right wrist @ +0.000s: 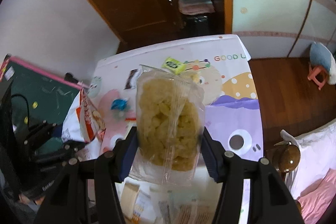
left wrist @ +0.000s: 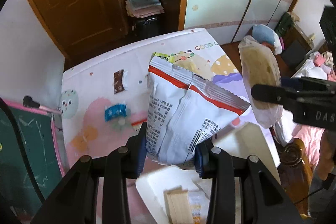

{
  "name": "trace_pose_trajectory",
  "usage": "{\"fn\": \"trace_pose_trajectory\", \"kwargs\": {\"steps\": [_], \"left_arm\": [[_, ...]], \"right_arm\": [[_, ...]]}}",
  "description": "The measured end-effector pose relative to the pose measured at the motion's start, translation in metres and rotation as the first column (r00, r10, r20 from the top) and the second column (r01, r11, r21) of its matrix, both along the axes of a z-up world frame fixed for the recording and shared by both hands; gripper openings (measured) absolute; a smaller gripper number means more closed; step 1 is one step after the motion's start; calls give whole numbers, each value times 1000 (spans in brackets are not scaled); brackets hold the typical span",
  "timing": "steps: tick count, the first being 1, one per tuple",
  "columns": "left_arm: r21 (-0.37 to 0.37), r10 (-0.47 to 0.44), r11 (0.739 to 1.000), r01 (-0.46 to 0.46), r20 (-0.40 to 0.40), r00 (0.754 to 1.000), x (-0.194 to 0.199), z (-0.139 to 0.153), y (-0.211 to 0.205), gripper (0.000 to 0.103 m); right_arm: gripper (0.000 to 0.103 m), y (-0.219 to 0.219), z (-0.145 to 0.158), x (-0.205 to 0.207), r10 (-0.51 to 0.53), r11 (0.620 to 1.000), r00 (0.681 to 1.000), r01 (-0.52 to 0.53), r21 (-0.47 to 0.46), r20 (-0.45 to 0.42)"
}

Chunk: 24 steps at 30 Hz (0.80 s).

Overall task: Organize snacks
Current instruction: 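Carry both bags over the white tray and open both tools to drop them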

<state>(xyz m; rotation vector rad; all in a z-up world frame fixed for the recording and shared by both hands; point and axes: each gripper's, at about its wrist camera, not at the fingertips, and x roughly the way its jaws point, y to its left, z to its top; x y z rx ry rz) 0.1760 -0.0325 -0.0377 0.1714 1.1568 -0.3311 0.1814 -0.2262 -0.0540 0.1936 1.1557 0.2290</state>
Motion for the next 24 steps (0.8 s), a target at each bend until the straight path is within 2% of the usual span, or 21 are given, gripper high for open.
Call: {"fn": "trace_pose_trajectory", "kwargs": {"steps": [5,10,18,24], "left_arm": [[-30,38,999,-38,5,999,-44,16,19,36],[-30,87,996,-86,18,996,-82,14,33,36],[-39,105,994,-105,-14,994,-133,-12,28,36],[-21,124,992,-126,-67,990,-152,-46,23,36]], "right_arm": [[57,17,12,-47,61,998,998,-61,-18,15],[57,29,10,-88,91,996,996,-91,-8,5],[57,38,-13,-131,92,995,995,-90,36,-47],[57,48,-39,-152,76,997,993,-77,-4,-90]]}}
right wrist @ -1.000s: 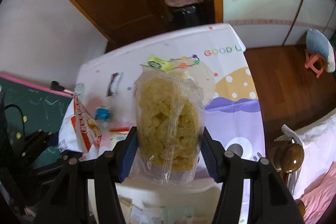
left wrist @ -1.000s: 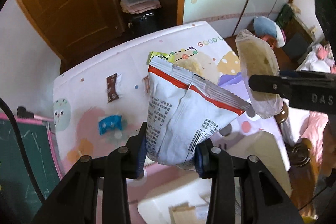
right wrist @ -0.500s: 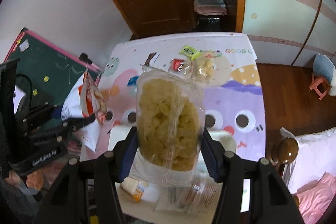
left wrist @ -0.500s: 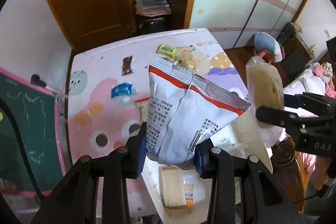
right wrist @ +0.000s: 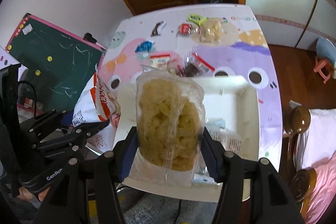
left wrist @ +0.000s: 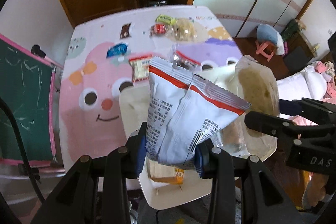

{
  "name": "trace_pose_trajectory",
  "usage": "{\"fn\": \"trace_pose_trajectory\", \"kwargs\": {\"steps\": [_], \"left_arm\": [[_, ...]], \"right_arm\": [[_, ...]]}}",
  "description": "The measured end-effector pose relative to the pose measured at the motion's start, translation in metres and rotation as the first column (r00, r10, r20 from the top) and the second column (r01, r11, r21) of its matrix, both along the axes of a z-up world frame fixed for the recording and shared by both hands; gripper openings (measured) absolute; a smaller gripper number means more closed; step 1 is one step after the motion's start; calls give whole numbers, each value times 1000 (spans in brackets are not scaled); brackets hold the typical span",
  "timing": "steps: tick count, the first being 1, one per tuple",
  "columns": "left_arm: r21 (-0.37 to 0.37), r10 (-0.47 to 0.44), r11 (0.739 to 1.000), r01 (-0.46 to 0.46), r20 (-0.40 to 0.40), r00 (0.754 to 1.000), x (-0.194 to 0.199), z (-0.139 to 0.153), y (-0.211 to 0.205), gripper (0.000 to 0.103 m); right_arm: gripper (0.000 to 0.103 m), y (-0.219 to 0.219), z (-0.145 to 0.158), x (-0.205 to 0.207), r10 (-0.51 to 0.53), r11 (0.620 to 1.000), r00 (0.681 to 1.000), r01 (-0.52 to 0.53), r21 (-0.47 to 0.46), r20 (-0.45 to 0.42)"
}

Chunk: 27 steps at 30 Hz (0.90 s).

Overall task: Organize snacks
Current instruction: 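Carry both bags over the white tray and open both tools to drop them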

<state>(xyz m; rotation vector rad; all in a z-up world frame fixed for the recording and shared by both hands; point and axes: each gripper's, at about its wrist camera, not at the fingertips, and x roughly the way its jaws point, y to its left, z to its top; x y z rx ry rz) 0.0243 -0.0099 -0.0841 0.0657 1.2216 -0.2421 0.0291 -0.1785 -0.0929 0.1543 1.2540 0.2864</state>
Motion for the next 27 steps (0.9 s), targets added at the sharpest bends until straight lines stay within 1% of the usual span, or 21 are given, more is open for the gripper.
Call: {"fn": "trace_pose_trajectory", "kwargs": {"steps": [6,9,14,21,22,23,24,25,26,27], "left_arm": [[-8,3,1000,-3,-71,997,-9,-27,-1,36],[14,-9,1000,10,-69,998,-12,-32,-4,36],[20,-26,999,28,-87,996,-14,-39,-7,36],[40,-29,999,32,-85,996,-14,-42,-7,39],[40,-29,999,32,-84,996,-14,-42,-7,43],[39,-31,999,34,-84,996,-14,-42,-7,57],[40,-31,999,35,-80,996,-14,-42,-7,66],[42,-29,999,33,-73,997,-15,-41,-6,81],[43,-29,999,31,-58,998,-16,-38,-6,84],[42,-32,999,34,-48,998,-17,-36,-5,84]], "right_arm": [[57,0,-23,-11,-27,999,999,26,-31,-46],[57,1,-30,-13,-37,998,998,34,-46,-56],[58,4,-38,-14,-43,997,996,38,-60,-78],[58,3,-40,-11,-68,996,994,63,-57,-83],[61,2,-39,-11,-72,996,994,68,-55,-82],[64,1,-39,-10,-79,996,994,74,-52,-81],[71,0,-39,-10,-87,995,993,83,-49,-79],[76,-1,-38,-10,-93,995,993,90,-47,-77],[77,-2,-38,-10,-99,994,992,95,-46,-73],[77,-2,-37,-10,-103,994,992,100,-46,-71]]}}
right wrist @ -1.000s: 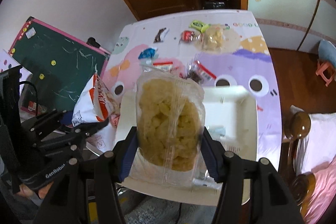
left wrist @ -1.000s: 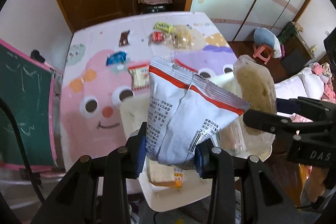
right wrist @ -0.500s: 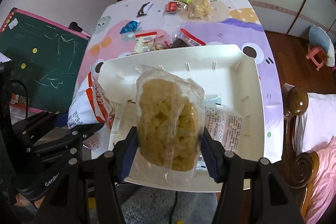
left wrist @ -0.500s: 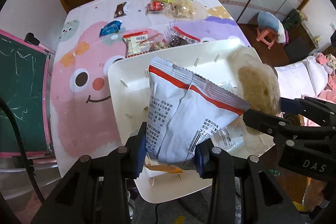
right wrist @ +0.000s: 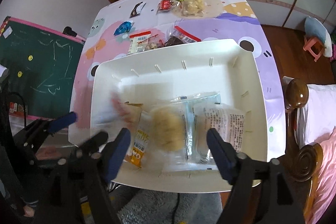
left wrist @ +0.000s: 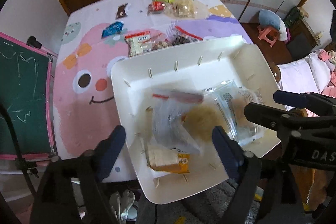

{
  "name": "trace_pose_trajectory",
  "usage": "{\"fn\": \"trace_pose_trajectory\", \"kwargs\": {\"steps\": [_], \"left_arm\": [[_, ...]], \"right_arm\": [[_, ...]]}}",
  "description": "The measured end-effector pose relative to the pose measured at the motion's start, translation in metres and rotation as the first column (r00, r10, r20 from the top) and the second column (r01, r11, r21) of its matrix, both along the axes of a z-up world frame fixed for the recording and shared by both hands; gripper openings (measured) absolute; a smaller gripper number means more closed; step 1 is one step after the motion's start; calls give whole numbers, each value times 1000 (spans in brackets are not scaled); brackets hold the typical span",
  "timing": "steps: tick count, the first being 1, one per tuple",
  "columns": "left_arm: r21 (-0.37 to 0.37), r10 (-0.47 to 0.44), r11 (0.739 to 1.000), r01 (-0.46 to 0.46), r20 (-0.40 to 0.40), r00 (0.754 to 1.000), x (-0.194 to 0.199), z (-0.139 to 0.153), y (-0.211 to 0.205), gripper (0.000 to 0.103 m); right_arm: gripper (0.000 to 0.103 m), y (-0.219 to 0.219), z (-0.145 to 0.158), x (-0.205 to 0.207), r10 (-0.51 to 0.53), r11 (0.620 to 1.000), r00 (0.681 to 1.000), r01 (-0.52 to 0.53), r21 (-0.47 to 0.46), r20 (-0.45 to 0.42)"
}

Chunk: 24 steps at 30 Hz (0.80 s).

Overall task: Organize snacks
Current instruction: 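Carry both bags over the white tray and open both tools to drop them, then move both open tools back over the remaining snacks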

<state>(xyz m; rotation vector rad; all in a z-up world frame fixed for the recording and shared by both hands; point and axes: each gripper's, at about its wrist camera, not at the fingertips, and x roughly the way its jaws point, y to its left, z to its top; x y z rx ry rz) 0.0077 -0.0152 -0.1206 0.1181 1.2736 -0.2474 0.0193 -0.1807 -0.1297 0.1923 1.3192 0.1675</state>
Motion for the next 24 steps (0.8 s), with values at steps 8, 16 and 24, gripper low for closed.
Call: {"fn": "trace_pose_trajectory", "kwargs": {"steps": [8,16,24], "left_arm": [[-18,6,1000,-6,11,1000,-1,6,4,86],[-27,21,999,-20,37,999,0,13,7,86],[-29,28,999,-27,50,998,1,17,11,86]], "right_arm": [[77,0,6,0,-10,1000,1000,10,2,20],[77,0,10,-1,-7,1000,1000,7,2,29],[77,3,13,2,-5,1000,999,5,-2,33]]}}
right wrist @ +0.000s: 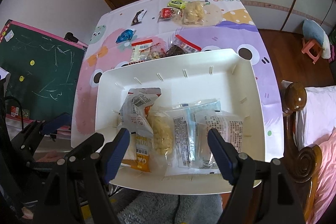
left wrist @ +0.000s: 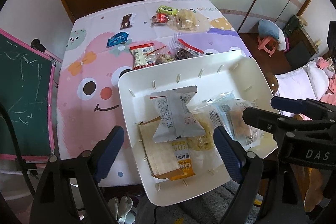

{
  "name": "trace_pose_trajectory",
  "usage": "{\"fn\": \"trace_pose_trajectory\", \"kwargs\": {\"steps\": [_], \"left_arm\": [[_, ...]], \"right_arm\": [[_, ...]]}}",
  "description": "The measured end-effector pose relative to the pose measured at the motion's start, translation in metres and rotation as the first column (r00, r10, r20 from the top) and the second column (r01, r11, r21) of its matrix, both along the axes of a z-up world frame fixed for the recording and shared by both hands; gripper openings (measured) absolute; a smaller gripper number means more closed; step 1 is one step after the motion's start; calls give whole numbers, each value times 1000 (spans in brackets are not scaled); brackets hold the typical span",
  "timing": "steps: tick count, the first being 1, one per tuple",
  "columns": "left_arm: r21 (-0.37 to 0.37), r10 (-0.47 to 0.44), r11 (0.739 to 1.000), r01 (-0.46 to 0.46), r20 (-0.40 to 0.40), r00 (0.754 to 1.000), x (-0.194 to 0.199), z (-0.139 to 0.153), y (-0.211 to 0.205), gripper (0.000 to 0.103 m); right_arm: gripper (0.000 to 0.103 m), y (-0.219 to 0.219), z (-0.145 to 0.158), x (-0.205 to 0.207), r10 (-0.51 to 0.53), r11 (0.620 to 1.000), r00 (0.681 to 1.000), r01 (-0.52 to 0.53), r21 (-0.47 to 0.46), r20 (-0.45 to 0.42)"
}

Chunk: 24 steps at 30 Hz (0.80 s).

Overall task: Organize snacks
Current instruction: 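Move both open tools back over the remaining snacks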

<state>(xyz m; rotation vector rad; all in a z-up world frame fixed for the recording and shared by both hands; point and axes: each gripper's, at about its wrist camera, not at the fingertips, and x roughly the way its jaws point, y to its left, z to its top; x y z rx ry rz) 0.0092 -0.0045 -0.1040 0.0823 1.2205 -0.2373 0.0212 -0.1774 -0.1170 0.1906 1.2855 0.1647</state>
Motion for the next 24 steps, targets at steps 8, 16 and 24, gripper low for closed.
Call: {"fn": "trace_pose_trajectory", "kwargs": {"steps": [8,16,24], "left_arm": [[0,16,1000,-16,5,1000,5,1,6,86],[-10,52,999,-52,3,999,18,1,16,86],[33,112,993,-114,61,992,50,18,30,86]], "right_arm": [[77,2,-2,5,5,1000,1000,-5,1,-4],[77,1,-1,18,10,1000,1000,-10,-10,1],[77,-4,15,47,24,999,999,-22,-46,44]]}}
